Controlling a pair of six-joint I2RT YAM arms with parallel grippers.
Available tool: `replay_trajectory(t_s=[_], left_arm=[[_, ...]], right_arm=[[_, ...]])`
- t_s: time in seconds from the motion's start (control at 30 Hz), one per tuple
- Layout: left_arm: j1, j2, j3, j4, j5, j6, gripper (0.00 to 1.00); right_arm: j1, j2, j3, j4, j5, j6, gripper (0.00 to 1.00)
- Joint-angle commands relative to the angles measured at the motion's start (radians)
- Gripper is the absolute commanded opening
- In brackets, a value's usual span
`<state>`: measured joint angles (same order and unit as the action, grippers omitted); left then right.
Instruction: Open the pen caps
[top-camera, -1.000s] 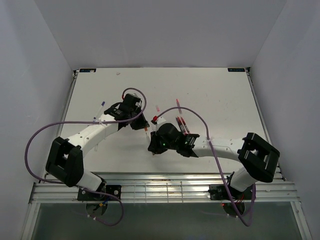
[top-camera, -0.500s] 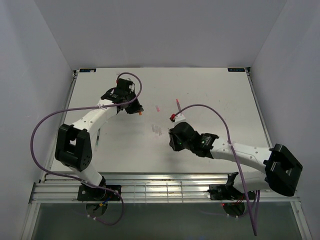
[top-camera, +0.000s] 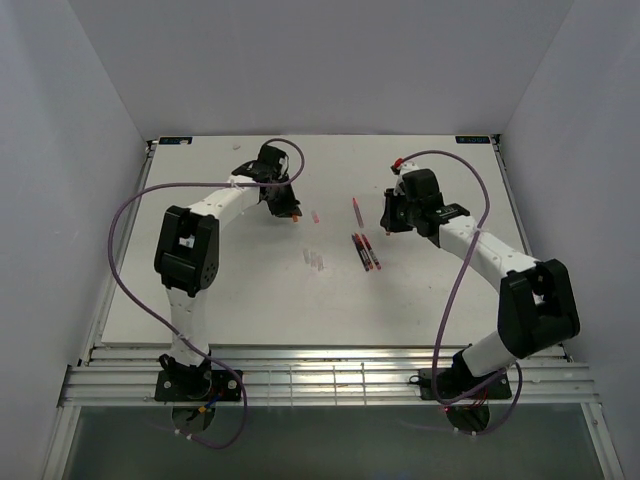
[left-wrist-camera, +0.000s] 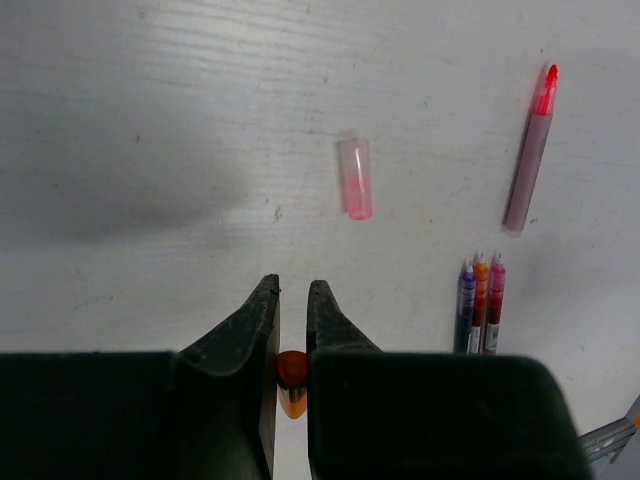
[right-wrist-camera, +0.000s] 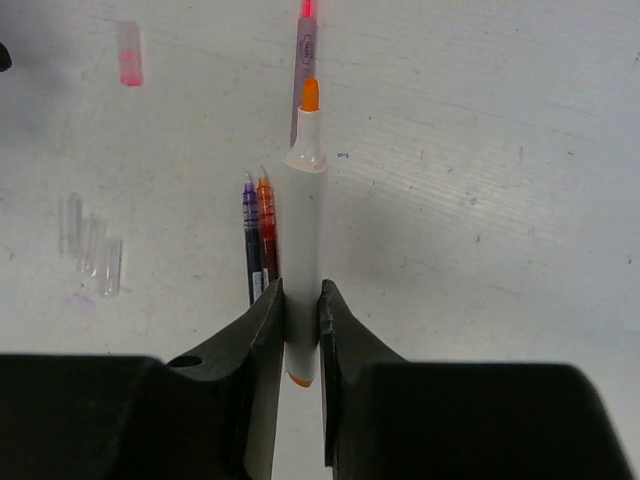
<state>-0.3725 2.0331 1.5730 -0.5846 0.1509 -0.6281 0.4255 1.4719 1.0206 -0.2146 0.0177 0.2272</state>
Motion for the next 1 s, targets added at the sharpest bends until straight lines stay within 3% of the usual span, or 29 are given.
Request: replay_trajectory(t_s=[0.0, 0.3, 0.67, 0.97], left_arm=[[-0.002, 0.039, 0.085, -0.021, 0.029, 0.01, 0.1], [-0.002, 0.176, 0.226, -0.032, 0.016, 0.005, 0.13], [0.001, 0.246, 0.283, -0.055, -0.027, -0.008, 0.22], [0.004, 0.268, 0.277, -0.057, -0.04, -0.005, 0.29]], right_arm=[[-0.039, 0.08, 0.076, 0.017, -0.099, -0.084, 0.08], [-0.156, 0.283, 0.196, 0.112, -0.269, -0.095, 0.09], [-0.18, 0.491, 0.317, 0.153, -0.306, -0.12, 0.13], [-0.194, 0.573, 0.369, 0.167, -0.314, -0.112, 0.16]])
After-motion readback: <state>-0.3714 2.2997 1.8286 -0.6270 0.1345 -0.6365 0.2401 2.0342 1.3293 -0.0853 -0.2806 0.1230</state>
